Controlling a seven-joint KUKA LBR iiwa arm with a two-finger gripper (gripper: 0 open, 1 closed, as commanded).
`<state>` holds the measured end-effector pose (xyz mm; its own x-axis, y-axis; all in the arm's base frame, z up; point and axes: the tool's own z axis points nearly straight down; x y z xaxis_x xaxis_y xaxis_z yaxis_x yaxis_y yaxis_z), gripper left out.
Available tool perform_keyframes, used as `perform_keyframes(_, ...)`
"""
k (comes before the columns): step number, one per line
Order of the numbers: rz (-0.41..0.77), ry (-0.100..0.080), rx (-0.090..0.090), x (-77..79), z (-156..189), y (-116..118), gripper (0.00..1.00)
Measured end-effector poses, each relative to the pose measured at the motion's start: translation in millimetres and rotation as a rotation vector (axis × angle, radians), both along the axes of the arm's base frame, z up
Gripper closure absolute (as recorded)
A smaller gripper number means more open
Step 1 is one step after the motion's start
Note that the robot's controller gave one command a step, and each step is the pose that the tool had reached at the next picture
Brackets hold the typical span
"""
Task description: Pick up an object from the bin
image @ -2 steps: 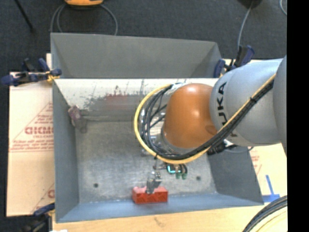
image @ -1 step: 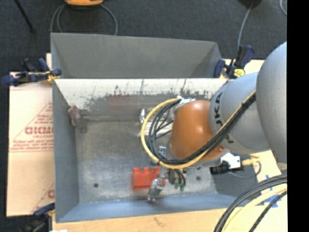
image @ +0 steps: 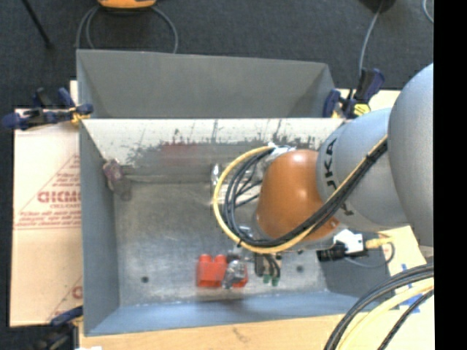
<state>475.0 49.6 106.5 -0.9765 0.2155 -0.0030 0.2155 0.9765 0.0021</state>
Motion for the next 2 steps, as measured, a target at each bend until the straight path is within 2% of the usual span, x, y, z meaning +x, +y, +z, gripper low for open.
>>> perform_keyframes(1,-0.193,-0.012,0.008,38.2,-15.7,-1.3,1.00)
perform_keyframes(2,0.142,-0.006,-0.004,14.2,169.4,-71.8,1.00)
